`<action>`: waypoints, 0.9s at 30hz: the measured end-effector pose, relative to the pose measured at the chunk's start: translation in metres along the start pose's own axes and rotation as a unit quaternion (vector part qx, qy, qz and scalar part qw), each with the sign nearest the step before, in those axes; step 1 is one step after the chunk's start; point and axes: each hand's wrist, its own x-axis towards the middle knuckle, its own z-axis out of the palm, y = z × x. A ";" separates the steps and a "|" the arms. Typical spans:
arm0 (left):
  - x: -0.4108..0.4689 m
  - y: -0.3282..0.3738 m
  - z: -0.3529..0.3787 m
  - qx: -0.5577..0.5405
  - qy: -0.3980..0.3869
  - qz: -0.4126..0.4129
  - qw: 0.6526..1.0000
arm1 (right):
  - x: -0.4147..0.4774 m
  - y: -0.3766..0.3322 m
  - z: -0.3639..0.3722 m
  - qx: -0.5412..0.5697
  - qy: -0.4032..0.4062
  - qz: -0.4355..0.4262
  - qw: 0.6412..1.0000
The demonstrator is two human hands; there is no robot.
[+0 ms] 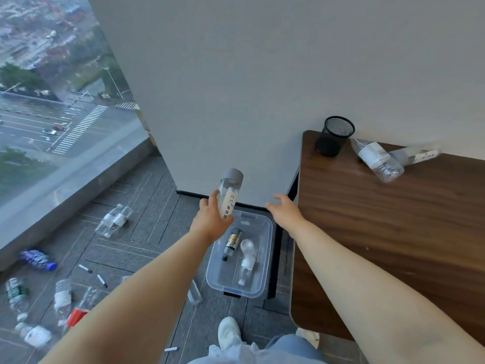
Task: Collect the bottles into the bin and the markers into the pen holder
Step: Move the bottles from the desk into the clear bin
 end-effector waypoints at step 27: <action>0.014 0.017 0.025 0.063 -0.090 0.021 0.994 | -0.013 0.013 -0.016 0.055 -0.022 0.019 0.998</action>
